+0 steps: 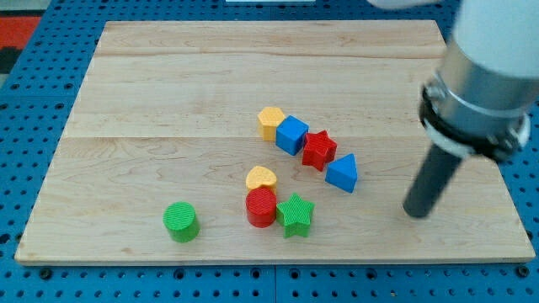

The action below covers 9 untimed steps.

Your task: Move the yellow heart towards center of the board

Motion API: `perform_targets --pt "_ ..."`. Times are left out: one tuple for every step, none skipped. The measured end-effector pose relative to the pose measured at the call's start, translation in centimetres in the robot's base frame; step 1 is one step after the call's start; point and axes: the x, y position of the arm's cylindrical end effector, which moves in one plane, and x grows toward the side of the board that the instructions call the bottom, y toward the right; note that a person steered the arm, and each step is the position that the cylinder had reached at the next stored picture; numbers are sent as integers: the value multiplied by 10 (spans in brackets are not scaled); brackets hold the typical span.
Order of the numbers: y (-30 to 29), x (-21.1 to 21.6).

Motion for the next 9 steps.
perform_targets --pt "-42 33" --pt "-105 37" --pt "-120 36" --pt "-135 34" --pt "-128 15" --pt "-147 2" --pt "-179 2" --pt "-189 2" --pt "-194 1"
